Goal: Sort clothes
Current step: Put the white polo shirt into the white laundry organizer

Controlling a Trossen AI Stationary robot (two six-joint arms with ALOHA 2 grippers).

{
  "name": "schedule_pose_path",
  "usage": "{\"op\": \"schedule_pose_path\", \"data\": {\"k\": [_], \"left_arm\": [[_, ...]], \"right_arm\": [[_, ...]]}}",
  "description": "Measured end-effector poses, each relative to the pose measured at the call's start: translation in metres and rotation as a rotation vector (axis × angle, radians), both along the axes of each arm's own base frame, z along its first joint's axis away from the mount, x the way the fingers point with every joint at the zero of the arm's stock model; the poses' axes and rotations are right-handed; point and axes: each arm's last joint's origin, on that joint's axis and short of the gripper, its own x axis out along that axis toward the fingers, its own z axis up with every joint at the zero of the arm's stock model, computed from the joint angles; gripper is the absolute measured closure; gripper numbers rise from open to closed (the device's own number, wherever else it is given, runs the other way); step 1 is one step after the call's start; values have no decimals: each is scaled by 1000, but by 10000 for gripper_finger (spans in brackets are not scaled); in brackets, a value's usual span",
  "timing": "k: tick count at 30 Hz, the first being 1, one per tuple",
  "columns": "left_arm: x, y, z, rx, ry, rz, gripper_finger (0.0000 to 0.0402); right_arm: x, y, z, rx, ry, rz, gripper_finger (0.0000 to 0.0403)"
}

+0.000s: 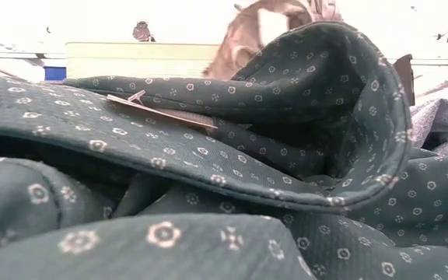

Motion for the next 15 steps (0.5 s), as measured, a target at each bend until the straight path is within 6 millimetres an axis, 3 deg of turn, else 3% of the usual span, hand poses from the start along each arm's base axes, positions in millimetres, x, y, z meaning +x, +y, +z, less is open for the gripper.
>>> {"op": "schedule_pose_path", "data": {"k": [7, 15], "left_arm": [[-11, -1, -12, -14, 121, 87, 231], [-16, -15, -10, 33, 87, 106, 231]], "right_arm": [[-9, -19, 54, -125, -164, -73, 402], [9, -52, 103, -220, -301, -193, 403]]}}
